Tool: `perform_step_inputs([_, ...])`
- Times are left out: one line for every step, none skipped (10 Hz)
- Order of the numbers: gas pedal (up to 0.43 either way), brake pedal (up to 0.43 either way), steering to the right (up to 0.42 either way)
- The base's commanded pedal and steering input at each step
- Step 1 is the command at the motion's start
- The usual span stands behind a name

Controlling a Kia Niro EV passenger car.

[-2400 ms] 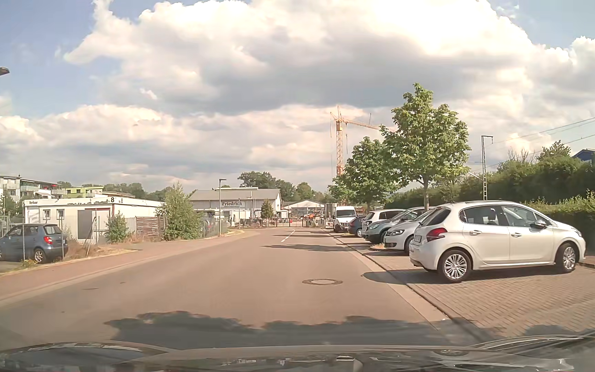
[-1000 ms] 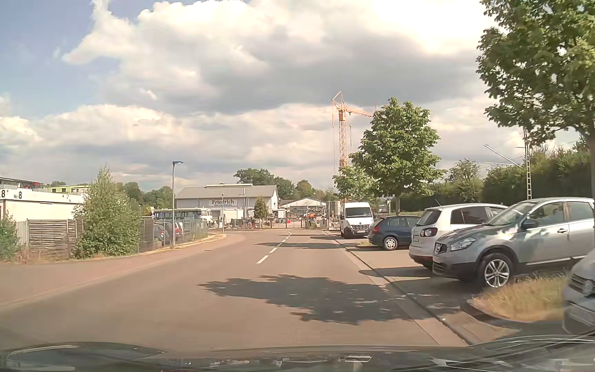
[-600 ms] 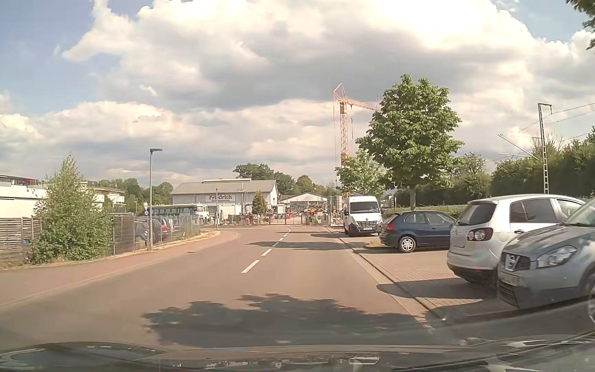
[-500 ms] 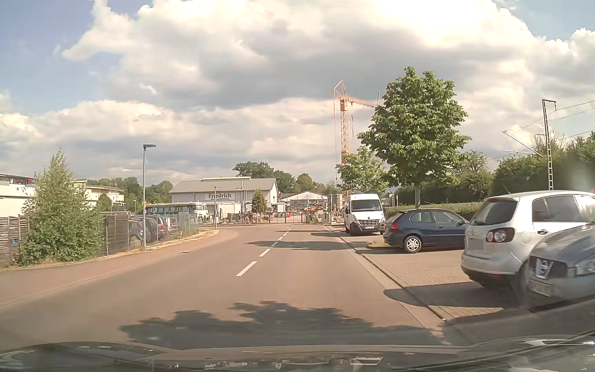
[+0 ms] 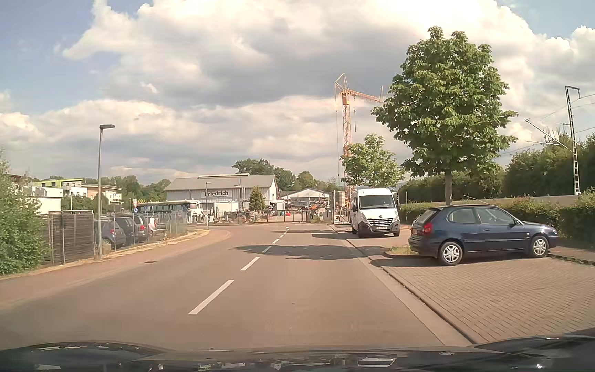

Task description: Follow the waypoints while adhering to traffic rules and regulations

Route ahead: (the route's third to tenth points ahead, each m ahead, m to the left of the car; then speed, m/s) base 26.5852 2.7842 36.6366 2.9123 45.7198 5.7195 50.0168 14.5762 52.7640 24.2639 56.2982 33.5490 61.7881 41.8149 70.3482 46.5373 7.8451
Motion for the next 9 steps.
perform_step_inputs([0.098,0.000,-0.002])
perform_step_inputs([0.098,0.000,-0.002])
perform_step_inputs([0.098,0.000,-0.002])
perform_step_inputs([0.087,0.000,-0.002])
perform_step_inputs([0.079,0.000,-0.002])
perform_step_inputs([0.020,0.000,-0.002])
perform_step_inputs([0.020,0.000,-0.002])
perform_step_inputs([0.020,0.000,-0.002])
perform_step_inputs([0.008,0.000,-0.002])
